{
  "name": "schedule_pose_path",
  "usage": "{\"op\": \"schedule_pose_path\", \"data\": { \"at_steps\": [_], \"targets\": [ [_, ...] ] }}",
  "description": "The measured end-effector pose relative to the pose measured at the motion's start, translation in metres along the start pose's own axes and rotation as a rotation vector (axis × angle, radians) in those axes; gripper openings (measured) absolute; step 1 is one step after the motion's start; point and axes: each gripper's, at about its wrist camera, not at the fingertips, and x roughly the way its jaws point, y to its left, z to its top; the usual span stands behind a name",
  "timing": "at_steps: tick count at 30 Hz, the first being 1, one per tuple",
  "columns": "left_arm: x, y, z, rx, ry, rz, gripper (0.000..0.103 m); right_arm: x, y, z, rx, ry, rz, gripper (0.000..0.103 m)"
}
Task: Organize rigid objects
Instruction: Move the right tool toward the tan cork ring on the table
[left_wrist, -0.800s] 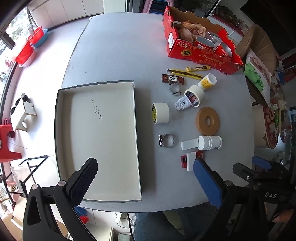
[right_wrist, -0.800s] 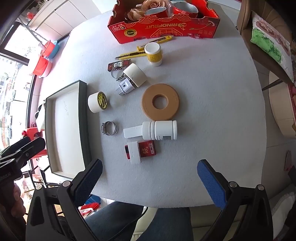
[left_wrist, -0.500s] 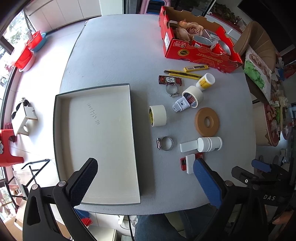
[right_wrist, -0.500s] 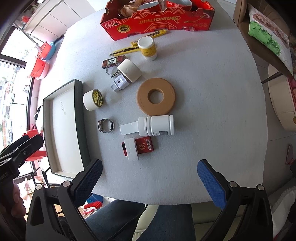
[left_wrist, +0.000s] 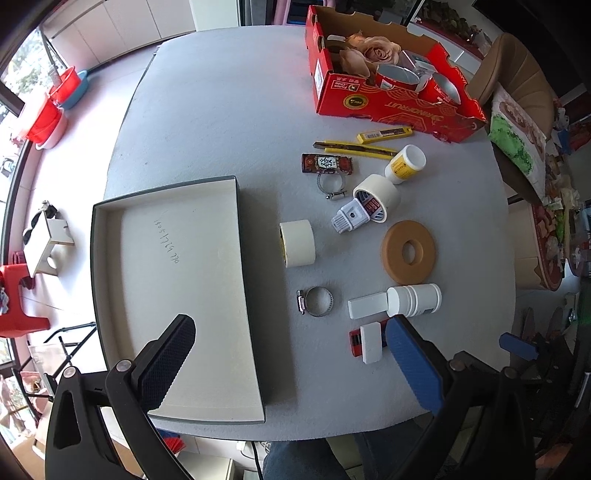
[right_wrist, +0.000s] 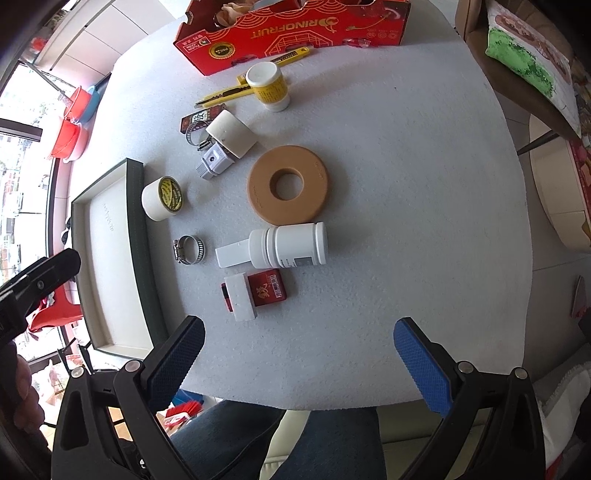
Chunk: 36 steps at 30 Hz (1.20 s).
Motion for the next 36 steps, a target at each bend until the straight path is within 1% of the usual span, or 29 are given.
{"op": "schedule_pose_path", "data": {
  "at_steps": [2,5,8,10,15,20,23,29,30,32,36],
  "targets": [
    [0.006,-0.003,0.004,-0.008,0.01,-0.009,0.103,0.002,-0.001,0.002,-0.001,0.01,0.0,0.103],
    [0.015,-0.007,0.01,-0.015,0.021,0.006,0.103,0.007,-0.003,0.005,-0.004,0.004,0.008,0.103],
    [0.022,-0.01,0.015,-0.035,0.03,0.003,0.103,0.011,-0.004,0.009,-0.006,0.007,0.006,0.103],
    [0.026,-0.013,0.02,-0.042,0.022,-0.019,0.103,0.013,-0.005,0.012,-0.007,0.018,0.005,0.103],
    [0.035,-0.02,0.023,-0.04,0.052,-0.003,0.103,0.018,-0.005,0.019,-0.015,0.023,-0.003,0.103],
    [0.047,-0.023,0.026,-0.054,0.069,-0.013,0.103,0.022,-0.006,0.024,-0.028,0.03,-0.031,0.103],
    [0.059,-0.025,0.029,-0.07,0.086,-0.021,0.103,0.025,-0.008,0.027,-0.029,0.042,-0.069,0.103],
    [0.082,-0.033,0.036,-0.079,0.105,-0.026,0.103,0.037,-0.013,0.032,-0.04,0.053,-0.099,0.103],
    [0.086,-0.034,0.038,-0.083,0.105,-0.034,0.103,0.038,-0.014,0.034,-0.041,0.056,-0.117,0.103],
    [0.092,-0.036,0.04,-0.088,0.1,-0.041,0.103,0.043,-0.016,0.036,-0.046,0.059,-0.117,0.103],
    [0.108,-0.04,0.047,-0.095,0.091,-0.048,0.103,0.053,-0.014,0.045,-0.081,0.029,-0.115,0.103]
  ]
}}
